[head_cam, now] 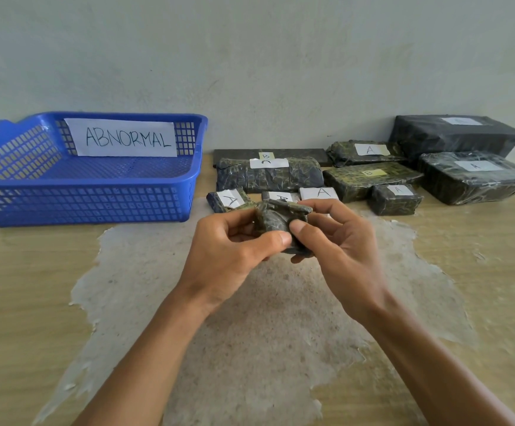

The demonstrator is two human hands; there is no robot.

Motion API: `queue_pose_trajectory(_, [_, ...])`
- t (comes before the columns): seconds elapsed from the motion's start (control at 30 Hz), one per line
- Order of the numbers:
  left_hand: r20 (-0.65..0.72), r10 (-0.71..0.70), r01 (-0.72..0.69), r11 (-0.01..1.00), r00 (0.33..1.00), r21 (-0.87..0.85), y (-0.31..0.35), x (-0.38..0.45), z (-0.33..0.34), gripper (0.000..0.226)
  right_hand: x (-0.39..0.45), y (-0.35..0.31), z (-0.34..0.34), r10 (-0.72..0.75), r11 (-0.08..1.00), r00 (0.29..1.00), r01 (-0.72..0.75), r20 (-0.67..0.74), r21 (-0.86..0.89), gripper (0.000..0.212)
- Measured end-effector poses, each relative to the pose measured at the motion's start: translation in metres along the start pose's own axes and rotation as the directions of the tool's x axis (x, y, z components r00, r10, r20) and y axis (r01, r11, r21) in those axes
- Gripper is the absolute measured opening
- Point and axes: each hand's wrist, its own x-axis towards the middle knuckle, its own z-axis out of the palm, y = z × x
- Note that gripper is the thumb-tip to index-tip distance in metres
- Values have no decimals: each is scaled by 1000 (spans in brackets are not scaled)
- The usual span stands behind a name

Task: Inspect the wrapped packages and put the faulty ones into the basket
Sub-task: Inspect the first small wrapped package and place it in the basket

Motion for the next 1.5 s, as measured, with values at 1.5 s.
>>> queue_pose_trajectory(1.5, [-174,33,-27,999,984,35,8,3,-16,37,0,0,-4,88,993,996,-90,28,77,39])
